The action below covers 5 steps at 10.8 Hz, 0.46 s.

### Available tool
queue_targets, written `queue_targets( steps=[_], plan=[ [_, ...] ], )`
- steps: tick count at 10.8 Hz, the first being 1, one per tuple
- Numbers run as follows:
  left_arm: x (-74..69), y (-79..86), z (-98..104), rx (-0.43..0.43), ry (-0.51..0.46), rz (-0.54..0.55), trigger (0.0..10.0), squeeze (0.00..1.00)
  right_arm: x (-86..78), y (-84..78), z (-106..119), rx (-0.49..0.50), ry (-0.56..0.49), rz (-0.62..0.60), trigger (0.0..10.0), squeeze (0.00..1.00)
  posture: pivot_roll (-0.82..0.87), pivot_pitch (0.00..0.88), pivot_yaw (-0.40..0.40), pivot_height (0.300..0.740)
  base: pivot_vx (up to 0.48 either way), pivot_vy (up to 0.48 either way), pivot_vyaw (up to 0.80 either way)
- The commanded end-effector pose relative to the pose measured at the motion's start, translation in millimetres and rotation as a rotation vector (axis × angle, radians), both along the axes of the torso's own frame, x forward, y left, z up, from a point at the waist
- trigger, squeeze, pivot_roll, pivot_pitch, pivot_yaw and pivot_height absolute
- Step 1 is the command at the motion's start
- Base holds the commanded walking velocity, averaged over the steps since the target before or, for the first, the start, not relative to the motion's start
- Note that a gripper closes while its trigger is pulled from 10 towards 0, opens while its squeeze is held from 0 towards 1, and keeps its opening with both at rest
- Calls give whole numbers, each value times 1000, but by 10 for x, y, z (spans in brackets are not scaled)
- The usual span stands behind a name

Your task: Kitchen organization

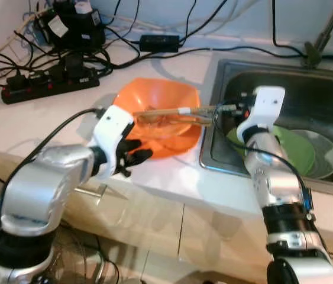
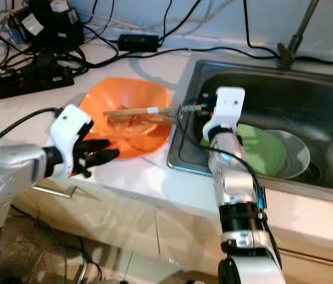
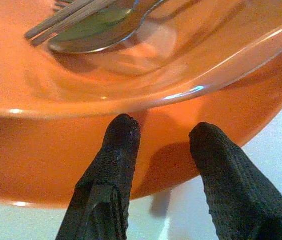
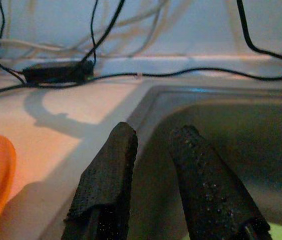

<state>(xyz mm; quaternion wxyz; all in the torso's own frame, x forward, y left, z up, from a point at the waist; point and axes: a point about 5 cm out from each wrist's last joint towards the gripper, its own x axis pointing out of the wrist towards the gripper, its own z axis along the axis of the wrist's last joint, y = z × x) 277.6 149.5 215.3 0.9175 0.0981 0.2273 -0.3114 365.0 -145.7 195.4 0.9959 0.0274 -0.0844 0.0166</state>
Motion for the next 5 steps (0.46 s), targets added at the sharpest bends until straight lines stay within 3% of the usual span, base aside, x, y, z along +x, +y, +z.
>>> queue_targets(
  steps=[1,3,4,5],
  plan=[
    [-38,83,-143,33,81,47,10000,0,22,12,24,9,-9,12,10000,0,307,90,15,740,0,0,0],
    [59,66,-66,16,-64,104,10000,0,46,10,45,4,-16,14,10000,0,305,76,3,740,0,0,0],
    [133,34,-3,-35,-162,170,10000,0,65,0,68,2,-26,12,10000,0,297,63,-6,740,0,0,0],
    [146,18,10,-55,-181,195,10000,0,73,-11,76,1,-30,11,10000,0,291,61,-10,740,0,0,0]
  ],
)
